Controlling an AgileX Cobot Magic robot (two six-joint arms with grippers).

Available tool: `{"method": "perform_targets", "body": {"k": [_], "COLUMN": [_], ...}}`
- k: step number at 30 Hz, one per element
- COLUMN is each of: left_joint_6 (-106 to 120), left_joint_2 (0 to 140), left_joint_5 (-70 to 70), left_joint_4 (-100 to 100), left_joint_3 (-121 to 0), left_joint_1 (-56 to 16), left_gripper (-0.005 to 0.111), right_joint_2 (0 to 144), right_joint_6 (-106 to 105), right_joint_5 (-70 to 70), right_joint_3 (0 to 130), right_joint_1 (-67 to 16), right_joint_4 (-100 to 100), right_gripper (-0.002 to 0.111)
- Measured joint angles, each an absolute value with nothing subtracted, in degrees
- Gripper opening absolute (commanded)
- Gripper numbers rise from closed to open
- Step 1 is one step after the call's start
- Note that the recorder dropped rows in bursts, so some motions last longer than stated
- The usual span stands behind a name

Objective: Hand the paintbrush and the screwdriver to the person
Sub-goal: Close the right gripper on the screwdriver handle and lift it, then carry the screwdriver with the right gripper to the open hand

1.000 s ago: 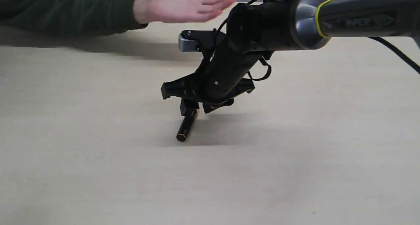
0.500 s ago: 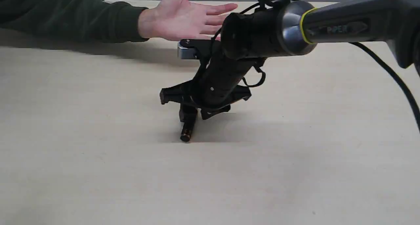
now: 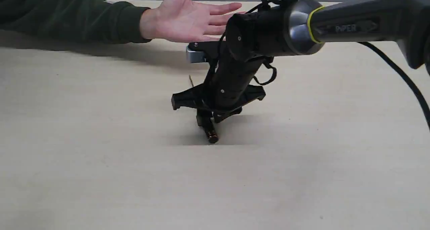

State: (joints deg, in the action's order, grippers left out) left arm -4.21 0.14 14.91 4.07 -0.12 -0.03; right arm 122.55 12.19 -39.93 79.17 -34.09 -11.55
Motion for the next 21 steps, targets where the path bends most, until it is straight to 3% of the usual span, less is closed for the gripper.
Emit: {"method": "perform_targets", "body": {"k": [5,12,21], "left_joint_6": [-4.2,-4.2,-4.2], "left_joint_2": [0.1,0.1,0.1], "left_joint_5": [14.9,14.9,14.9], "left_joint_4": [4.1,4.1,4.1], "left_joint_3": [-0.1,-0.1,-0.1], "left_joint_1": [0.0,0.0,0.0], "left_gripper": [0.000,0.000,0.000], "right_joint_2": [122.5,122.4,122.0], "right_joint_6": [12.8,12.8,4.6], "right_joint_5": [-41.7,-44.6,-46.6], "right_joint_3": [79.2,79.4,79.3], "right_joint_1": [-34.1,-34.1,-34.1], "right_joint_4": [-8.9,-3.4,-6.0], "right_gripper": [0.034,0.004,0.004]}}
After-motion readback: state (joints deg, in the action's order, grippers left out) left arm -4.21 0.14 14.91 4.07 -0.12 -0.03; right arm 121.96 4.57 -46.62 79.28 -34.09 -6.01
